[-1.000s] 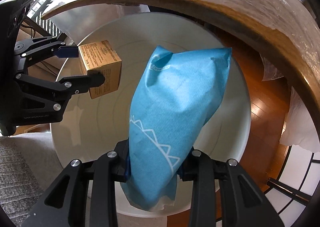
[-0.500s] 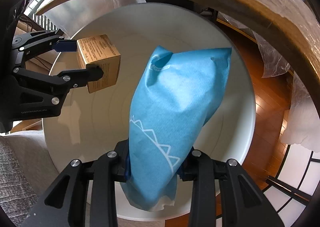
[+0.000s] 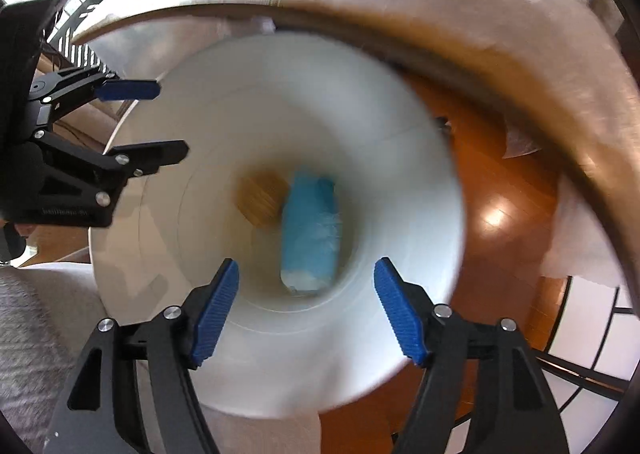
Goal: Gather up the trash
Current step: 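Open the right tool to drop the bag while the left tool drops the box into the bin, then move both tools back over the table toward the remaining items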
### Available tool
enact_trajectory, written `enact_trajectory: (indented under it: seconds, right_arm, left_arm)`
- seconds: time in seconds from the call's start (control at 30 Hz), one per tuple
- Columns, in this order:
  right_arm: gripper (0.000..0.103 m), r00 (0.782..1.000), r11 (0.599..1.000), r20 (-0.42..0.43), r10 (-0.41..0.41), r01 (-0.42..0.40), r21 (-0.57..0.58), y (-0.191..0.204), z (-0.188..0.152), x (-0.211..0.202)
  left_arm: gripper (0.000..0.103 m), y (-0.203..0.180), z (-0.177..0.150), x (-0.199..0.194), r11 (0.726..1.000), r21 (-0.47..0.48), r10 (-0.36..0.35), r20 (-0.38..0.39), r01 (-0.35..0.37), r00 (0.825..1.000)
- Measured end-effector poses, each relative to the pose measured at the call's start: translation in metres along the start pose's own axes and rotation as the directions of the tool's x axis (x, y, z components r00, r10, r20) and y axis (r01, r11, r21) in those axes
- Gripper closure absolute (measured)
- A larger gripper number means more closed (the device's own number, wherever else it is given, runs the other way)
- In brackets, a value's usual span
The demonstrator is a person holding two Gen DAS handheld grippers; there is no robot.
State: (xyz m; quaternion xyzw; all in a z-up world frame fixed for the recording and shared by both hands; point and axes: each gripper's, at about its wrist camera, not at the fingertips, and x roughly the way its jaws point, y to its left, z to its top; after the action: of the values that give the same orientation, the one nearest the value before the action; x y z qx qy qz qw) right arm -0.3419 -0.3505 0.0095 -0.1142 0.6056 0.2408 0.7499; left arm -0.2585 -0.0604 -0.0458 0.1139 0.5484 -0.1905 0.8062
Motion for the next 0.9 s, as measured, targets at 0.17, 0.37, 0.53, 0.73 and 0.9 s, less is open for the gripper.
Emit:
enact_trajectory:
  seconds: [0.17,0.37,0.53,0.73,0.9]
  right_arm:
    - [0.009,0.948,0.987,0.276,-0.158,0.148,0.056,-0.007,0.018,-0.095]
    - [0.004,0.634,0.91,0.654,-0.413,0.264,0.319,-0.025,0.046,-0.177]
    - [0.004,0.728,0.926,0.573,-0.376,0.28,0.252,-0.042,0.1,-0.147]
    - [0.004,0.809,0.947,0.494,-0.318,0.243,0.212,-0.045,0.113,-0.093]
    - [0.014,0.844,0.945,0.429,-0.32,0.256,0.201,-0.048,0.116,-0.06]
  left_arm:
    - [0.013,0.012,0.029,-0.076,0.999,-0.042,0.002,0.193,0.007,0.981]
    - [0.001,0.041,0.081,-0.135,0.973,-0.229,0.12,0.472,-0.011,0.873]
    - [0.001,0.05,0.117,-0.102,0.961,-0.264,0.036,0.415,0.082,0.909]
    - [0.001,0.033,0.134,-0.073,0.967,-0.25,0.049,0.364,0.046,0.93]
    - [0.001,0.032,0.154,-0.04,0.962,-0.266,0.024,0.295,0.058,0.955]
